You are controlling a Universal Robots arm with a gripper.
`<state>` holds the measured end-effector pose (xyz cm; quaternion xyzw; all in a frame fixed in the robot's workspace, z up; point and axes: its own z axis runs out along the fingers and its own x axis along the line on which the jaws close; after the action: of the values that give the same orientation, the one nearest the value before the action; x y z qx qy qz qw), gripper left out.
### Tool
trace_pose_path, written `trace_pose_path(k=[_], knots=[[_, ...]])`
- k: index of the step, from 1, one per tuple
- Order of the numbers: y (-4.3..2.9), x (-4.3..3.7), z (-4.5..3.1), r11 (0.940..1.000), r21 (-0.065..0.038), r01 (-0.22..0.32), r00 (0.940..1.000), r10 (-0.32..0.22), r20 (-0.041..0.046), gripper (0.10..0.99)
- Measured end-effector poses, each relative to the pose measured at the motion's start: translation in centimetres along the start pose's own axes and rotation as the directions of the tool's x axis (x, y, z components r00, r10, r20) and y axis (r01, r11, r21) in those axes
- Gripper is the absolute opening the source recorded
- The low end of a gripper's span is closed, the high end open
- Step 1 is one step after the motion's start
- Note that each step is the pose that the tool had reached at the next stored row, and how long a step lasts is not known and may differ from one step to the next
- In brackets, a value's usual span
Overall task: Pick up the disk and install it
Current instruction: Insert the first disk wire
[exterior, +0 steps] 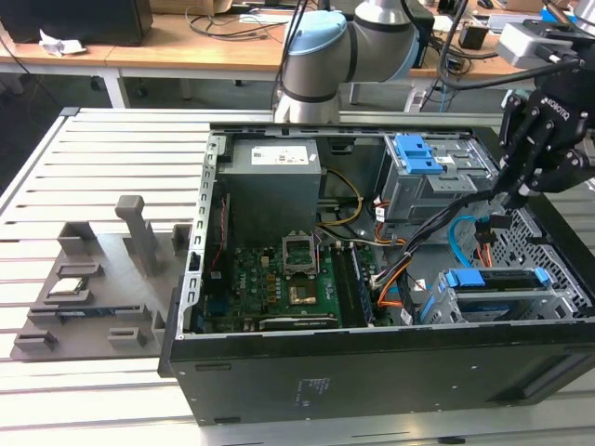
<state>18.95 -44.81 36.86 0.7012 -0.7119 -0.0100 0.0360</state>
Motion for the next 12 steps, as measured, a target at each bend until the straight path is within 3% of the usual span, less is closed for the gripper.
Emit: trace_pose_path(k=[8,12], knots=[[-0.09,-0.3,1.42,1.0,0.0,0.0,1.0,0.0,0.0,0.361],[-0.1,-0.29,1.63,1.0,0.0,0.0,1.0,0.0,-0.0021,0.361]])
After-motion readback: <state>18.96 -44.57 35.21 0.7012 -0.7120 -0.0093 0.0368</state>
